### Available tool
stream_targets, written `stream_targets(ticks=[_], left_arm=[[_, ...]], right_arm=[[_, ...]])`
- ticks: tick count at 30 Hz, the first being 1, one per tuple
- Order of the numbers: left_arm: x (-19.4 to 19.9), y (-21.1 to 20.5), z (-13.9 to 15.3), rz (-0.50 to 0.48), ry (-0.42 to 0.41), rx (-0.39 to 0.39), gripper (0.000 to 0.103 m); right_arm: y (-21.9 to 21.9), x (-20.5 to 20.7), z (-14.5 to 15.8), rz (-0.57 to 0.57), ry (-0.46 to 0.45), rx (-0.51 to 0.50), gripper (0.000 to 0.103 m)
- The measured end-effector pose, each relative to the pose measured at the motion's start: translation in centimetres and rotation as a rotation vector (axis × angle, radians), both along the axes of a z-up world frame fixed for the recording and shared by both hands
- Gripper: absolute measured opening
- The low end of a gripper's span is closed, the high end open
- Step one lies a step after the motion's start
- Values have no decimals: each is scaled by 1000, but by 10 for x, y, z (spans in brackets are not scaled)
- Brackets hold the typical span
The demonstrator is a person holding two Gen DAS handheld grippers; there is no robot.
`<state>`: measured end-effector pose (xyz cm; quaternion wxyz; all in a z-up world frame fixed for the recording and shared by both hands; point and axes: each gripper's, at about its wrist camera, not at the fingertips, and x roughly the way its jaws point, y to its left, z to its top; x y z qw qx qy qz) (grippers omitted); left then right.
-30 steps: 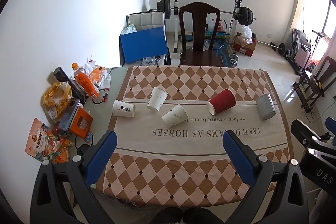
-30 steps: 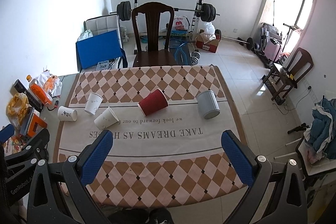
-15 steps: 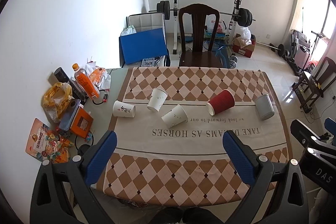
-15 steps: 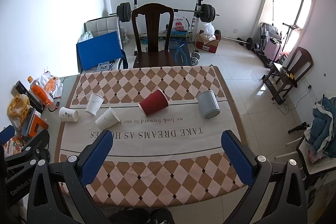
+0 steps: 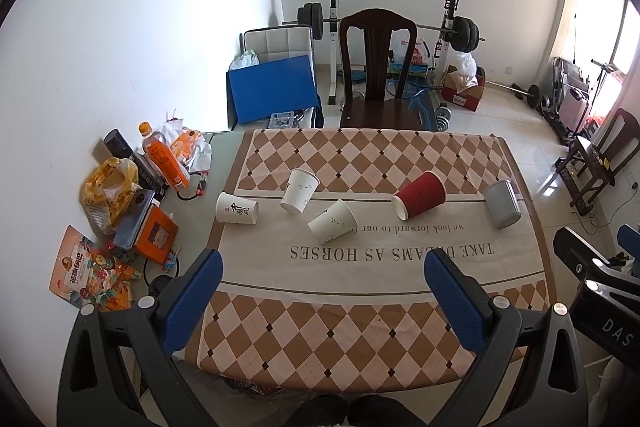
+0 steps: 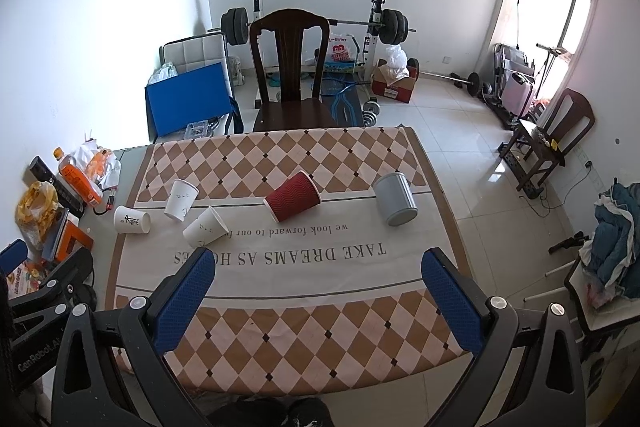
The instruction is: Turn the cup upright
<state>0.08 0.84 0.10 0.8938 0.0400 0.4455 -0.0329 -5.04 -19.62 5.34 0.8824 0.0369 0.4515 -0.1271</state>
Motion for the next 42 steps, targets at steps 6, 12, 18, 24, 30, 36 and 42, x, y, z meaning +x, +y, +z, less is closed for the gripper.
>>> stream_targets(ticks=[6, 12, 18, 24, 30, 36, 42], left_arm=[[-4, -1, -1, 3, 10, 0, 103], [-6, -2, -1, 1, 9, -5, 103], [-4, -9, 5, 0, 13, -4, 103], [10, -10, -13, -3, 37, 29, 103], [56, -11, -78, 16, 121, 149, 103], [105, -15, -151, -50, 212, 257, 103], [145, -23, -214, -208, 267, 385, 103]], right_arm=[[3, 3, 0, 0, 11, -3, 103], [2, 2, -2, 0, 7, 0, 103], [3, 4, -1, -1, 7, 8, 103], [-3, 34, -13, -15, 51, 31, 103], [-5, 77, -76, -28, 176, 54, 103], [-3, 108, -166, -27, 310, 66, 103], [3, 146, -255, -15, 447, 67, 103]])
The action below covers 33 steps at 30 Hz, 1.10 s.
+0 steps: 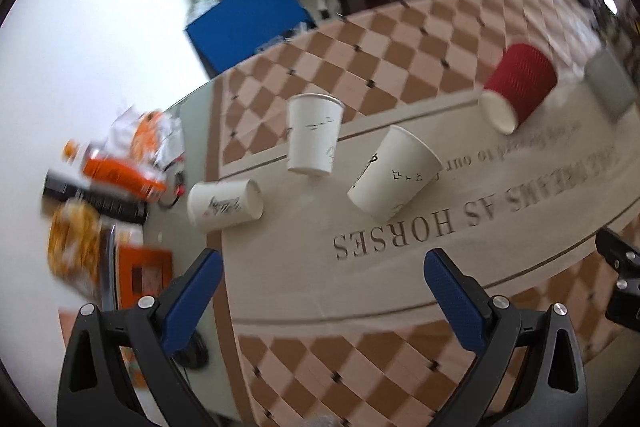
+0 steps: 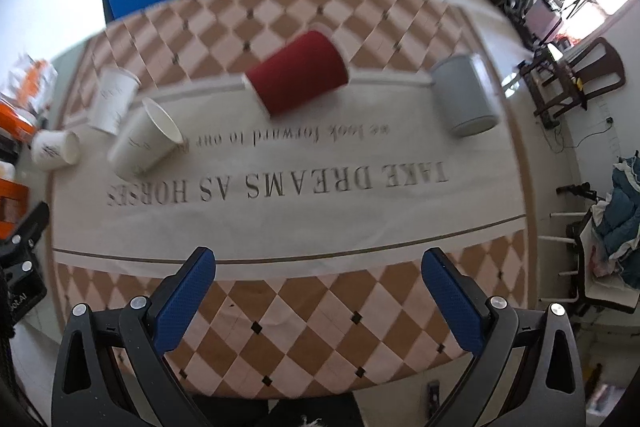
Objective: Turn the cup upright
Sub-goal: 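Reach the left gripper to the white bird-print cup lying sideways and grasp it, then lift the white cup with the left gripper and rotate it opening-up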
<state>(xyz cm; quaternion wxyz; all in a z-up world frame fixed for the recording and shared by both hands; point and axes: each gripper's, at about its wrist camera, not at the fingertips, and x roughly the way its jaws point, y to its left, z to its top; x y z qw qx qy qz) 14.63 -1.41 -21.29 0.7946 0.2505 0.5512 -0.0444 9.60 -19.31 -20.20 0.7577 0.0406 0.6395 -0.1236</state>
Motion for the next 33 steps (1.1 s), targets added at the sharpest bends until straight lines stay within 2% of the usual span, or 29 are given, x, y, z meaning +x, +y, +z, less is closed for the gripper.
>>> stream_targets(ticks=[4, 6, 8, 10, 14, 18, 23, 33], left_arm=[[23, -9, -29, -115, 36, 42, 102], [34, -17, -45, -178, 60, 60, 98], [44, -21, -56, -216, 91, 62, 86], [52, -27, -68, -251, 134, 59, 80], [60, -40, -88, -307, 198, 52, 75], [66, -49, -107, -351, 252, 62, 75], [76, -50, -122, -353, 277, 77, 57], [92, -36, -117, -256, 271, 20, 56]], right_arm=[[2, 25, -54, 10, 79, 0, 99], [0, 32, -71, 10, 112, -5, 97], [-4, 39, -89, 3, 146, -10, 95], [-9, 46, -104, -3, 172, -15, 93], [-20, 55, -127, -25, 217, -7, 88], [-27, 58, -139, -30, 247, 5, 81], [-30, 61, -148, -33, 265, 20, 80], [-20, 62, -138, -21, 249, 29, 80]])
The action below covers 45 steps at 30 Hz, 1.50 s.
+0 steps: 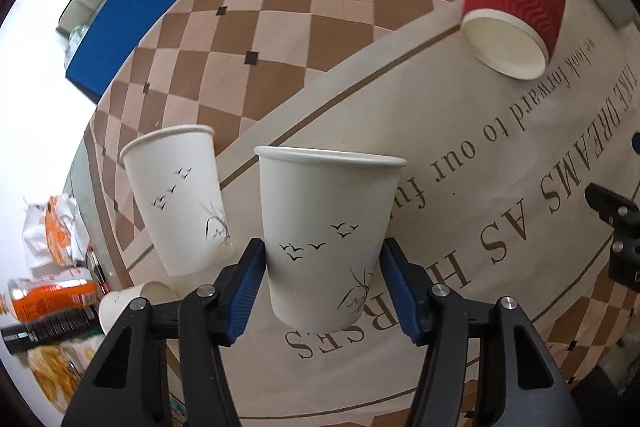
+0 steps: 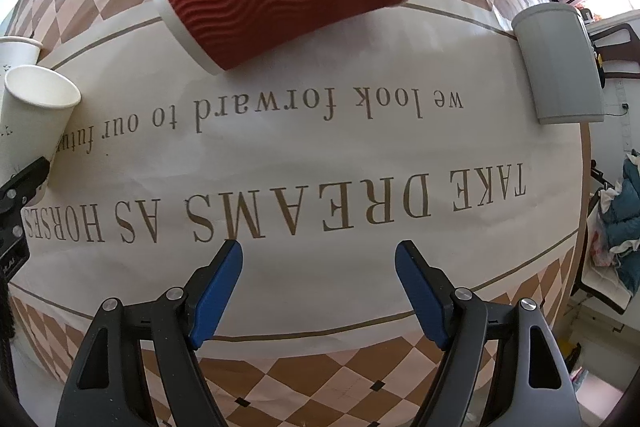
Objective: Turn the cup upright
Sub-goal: 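Lift the white cup with the left gripper and rotate it opening-up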
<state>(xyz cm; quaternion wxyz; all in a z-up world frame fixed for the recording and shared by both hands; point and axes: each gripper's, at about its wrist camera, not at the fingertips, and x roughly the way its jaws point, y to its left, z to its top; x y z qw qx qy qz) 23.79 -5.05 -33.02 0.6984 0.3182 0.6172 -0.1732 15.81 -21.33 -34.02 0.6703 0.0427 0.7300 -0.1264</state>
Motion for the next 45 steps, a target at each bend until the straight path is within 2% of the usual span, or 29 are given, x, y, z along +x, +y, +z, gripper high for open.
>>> stream_targets(ticks=[7, 13, 17, 21, 25, 32, 37, 45], left_arm=[[-7, 12, 26, 105, 1, -85, 56], [-39, 16, 52, 204, 19, -177, 56], [-67, 13, 60, 259, 40, -228, 56], [-92, 11, 55, 349, 92, -270, 56], [-115, 4, 44, 459, 172, -319, 56], [-135, -30, 24, 591, 270, -383, 56], [-131, -59, 17, 629, 304, -433, 56], [-131, -80, -2, 630, 321, -424, 58]], right_arm=[[11, -6, 22, -9, -17, -13, 80], [9, -29, 45, -27, -31, -45, 80], [3, -56, 58, -56, -37, -77, 80], [-6, -83, 58, -88, -27, -99, 80], [-22, -94, 45, -111, 4, -94, 81], [-58, -122, 26, -113, 39, -61, 83], [-83, -125, 22, -119, 32, -55, 83], [-107, -125, 17, -108, 27, -53, 83]])
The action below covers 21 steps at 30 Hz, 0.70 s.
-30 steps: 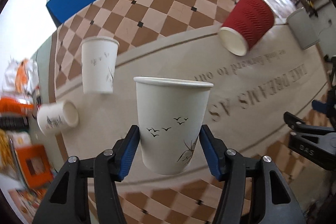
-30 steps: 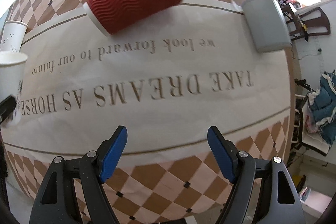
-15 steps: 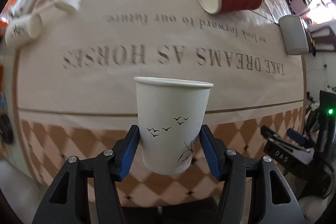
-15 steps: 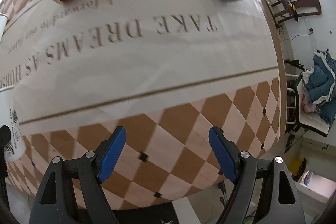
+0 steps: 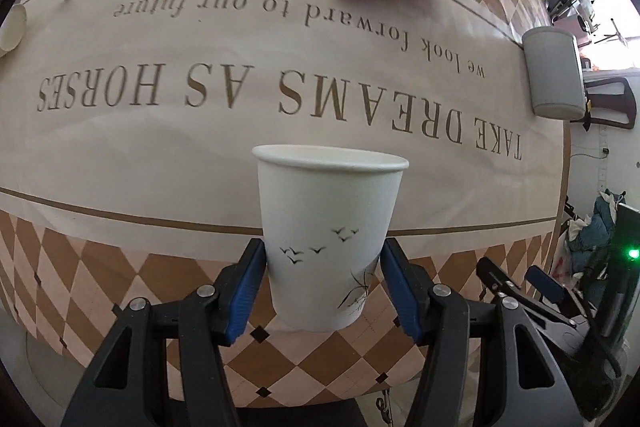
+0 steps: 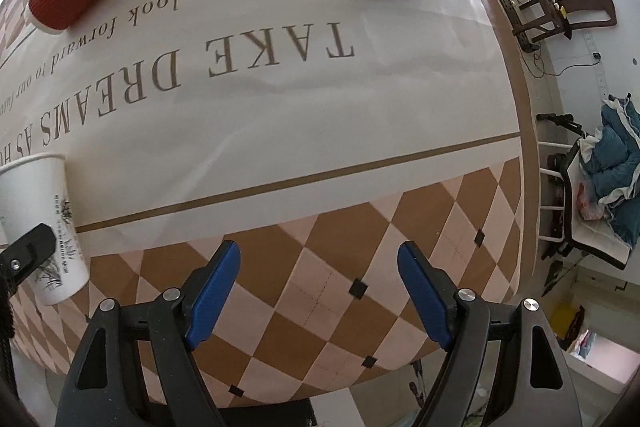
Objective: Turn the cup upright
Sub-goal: 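Lift the white cup with the left gripper and rotate it opening-up, then grasp the white cup with the right gripper while the left gripper releases it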
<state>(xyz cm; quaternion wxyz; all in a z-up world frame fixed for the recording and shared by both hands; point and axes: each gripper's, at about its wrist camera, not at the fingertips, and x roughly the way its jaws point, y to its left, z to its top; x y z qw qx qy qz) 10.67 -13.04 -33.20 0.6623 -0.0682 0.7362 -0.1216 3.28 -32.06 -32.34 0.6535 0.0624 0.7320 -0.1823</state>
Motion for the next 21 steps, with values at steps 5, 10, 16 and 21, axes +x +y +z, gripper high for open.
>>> stream_targets(ticks=[5, 10, 16, 21], left_arm=[[0, -1, -5, 5, 4, -15, 59], [-1, -4, -11, -7, 4, 5, 61], [0, -5, -7, -18, -32, 28, 80], [2, -3, 10, -23, -88, 24, 88]], right_arm=[[-4, 0, 3, -4, -8, 5, 83], [-19, -2, 1, -8, -12, 8, 83], [-28, -1, 0, -14, -19, 4, 83], [-34, -1, 4, -28, -26, 9, 83]])
